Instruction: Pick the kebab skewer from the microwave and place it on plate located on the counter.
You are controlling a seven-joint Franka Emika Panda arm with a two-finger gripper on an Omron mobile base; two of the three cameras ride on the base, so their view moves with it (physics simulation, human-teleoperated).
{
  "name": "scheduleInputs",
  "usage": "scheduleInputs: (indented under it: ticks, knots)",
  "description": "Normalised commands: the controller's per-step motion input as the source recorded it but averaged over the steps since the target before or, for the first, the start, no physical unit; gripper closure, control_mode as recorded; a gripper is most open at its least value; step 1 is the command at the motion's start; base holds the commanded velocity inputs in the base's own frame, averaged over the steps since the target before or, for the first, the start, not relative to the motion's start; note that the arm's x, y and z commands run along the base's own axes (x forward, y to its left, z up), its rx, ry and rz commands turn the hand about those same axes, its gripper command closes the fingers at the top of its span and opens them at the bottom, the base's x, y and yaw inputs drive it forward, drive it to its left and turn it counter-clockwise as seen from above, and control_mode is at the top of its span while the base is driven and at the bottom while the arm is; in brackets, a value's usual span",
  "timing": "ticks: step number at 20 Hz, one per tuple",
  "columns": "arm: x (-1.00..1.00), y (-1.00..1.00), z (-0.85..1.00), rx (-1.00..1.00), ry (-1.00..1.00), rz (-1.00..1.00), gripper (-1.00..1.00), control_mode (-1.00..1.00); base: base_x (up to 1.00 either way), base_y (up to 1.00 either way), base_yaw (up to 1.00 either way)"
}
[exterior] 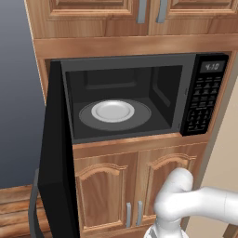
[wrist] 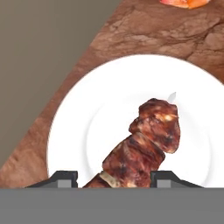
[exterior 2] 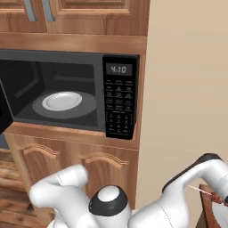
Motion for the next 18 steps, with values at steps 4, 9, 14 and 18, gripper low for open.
scheduleInputs:
  ticks: [4, 9, 14, 18]
  knots:
    - [0.0, -0.02, -0.04, 0.0, 0.0, -0.01, 1.0, -1.0, 0.0, 0.0, 0.0]
    - [0.01, 0.0, 0.0, 0.0, 0.0, 0.0, 1.0, -1.0, 0.0, 0.0, 0.0]
    - [0.05, 0.0, 0.0, 0.0, 0.02, 0.0, -1.0, -1.0, 0.0, 0.0, 0.0]
    - [0.0, 0.0, 0.0, 0.0, 0.0, 0.0, -1.0, -1.0, 0.0, 0.0, 0.0]
